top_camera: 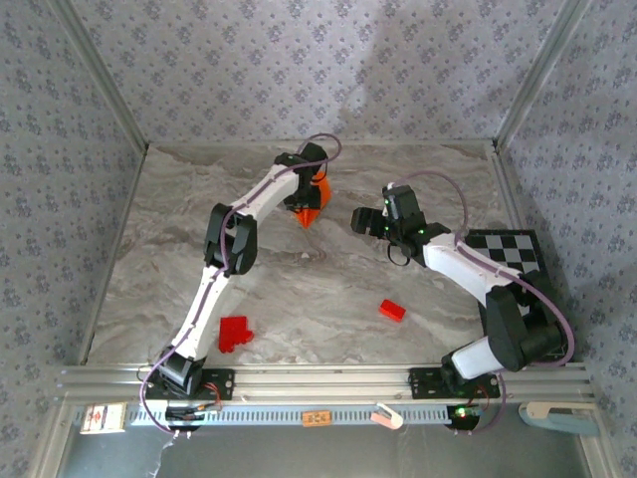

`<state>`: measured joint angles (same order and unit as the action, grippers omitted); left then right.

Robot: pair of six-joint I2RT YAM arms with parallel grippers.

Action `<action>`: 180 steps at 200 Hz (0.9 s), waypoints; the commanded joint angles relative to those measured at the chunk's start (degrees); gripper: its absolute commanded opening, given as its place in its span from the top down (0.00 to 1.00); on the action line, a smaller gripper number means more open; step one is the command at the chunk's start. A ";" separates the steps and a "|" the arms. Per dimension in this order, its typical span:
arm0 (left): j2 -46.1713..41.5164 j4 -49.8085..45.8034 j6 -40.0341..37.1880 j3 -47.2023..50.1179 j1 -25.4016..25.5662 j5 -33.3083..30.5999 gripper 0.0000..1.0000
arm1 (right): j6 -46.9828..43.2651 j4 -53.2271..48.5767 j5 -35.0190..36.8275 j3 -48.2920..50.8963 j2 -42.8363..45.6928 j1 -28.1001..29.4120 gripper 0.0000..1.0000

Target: Fold a paper plane with a square sheet of paper (pick it up from the middle)

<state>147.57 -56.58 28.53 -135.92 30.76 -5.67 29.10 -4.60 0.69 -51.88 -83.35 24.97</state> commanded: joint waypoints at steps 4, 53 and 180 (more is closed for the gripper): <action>1.28 -3.20 0.67 -1.40 -0.17 1.42 0.51 | 0.77 -1.01 0.76 -0.62 -0.19 -0.32 0.10; -6.14 -1.46 1.78 -0.06 0.34 1.36 0.50 | 0.96 -1.03 1.11 -1.03 -0.28 -0.28 0.10; -36.95 11.51 0.91 22.87 0.90 -8.84 0.28 | -4.28 -7.58 7.58 -6.00 5.32 -0.69 0.08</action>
<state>120.53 -50.68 30.15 -120.01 31.64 -8.69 28.56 -8.58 3.73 -54.43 -82.08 24.82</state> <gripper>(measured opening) 0.686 0.916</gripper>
